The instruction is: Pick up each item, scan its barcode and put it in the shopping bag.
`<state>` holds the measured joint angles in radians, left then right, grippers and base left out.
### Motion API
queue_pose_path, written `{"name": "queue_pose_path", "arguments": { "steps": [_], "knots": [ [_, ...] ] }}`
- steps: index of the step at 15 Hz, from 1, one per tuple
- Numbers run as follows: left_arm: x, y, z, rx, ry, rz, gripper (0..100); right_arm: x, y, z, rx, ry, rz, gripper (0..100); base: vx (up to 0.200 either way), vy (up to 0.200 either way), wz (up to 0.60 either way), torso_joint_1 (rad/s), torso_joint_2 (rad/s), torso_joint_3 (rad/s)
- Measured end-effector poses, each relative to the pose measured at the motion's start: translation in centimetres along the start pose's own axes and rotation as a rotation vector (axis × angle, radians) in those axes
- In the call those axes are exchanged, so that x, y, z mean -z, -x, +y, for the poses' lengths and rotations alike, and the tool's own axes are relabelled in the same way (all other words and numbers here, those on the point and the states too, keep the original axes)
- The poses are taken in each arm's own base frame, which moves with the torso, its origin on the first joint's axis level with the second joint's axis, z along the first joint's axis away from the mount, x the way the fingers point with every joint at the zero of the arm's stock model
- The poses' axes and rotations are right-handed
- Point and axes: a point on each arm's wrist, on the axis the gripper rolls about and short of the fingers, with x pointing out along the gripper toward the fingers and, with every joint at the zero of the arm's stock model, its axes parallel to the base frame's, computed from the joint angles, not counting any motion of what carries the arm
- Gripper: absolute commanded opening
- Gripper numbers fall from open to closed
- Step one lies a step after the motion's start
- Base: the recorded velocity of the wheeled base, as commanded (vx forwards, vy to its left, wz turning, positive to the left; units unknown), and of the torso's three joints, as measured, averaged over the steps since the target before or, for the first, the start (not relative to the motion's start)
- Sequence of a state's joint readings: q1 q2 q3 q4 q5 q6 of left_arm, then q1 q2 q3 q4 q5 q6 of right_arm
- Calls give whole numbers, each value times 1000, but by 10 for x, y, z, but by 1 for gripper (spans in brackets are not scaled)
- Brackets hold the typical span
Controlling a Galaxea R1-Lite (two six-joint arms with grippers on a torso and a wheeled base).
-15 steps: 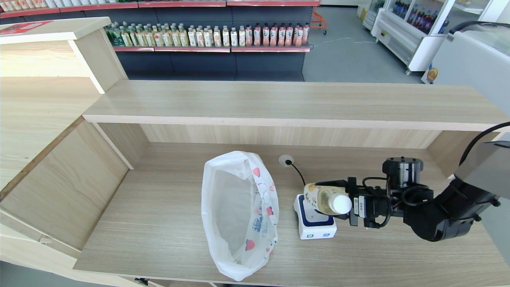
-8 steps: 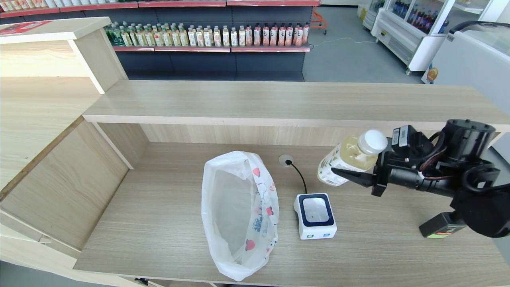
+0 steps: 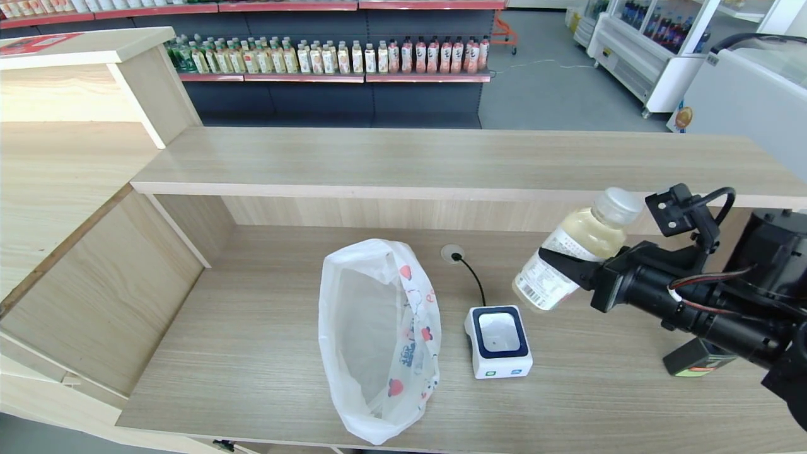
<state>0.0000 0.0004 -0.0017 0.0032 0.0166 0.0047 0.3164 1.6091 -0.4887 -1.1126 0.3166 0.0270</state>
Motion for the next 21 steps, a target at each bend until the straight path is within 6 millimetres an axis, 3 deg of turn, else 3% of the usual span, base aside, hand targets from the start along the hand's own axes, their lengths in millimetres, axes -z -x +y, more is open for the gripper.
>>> {"name": "queue_pose_path", "arguments": {
  "steps": [3, 8, 12, 15, 21],
  "knots": [
    [0, 0, 0, 0, 0, 0, 100, 5, 3, 12, 3, -58, 30, 0, 0, 0, 0, 0, 0, 0],
    [0, 0, 0, 0, 0, 1, 100, 7, 6, 16, -5, -66, 45, 0, 0, 0, 0, 0, 0, 0],
    [0, 0, 0, 0, 2, -1, 100, 8, 6, 17, -9, -111, 52, 0, 0, 200, 0, 1, 1, 4],
    [0, 0, 0, 0, 1, -1, 100, 12, 5, 30, -62, -132, 75, 0, 0, 133, 0, 10, 8, -3],
    [0, 0, 0, 0, 0, 0, 100, 41, -14, 45, -124, -120, 171, 0, 0, 0, 0, 0, 0, 0]
  ]
}}
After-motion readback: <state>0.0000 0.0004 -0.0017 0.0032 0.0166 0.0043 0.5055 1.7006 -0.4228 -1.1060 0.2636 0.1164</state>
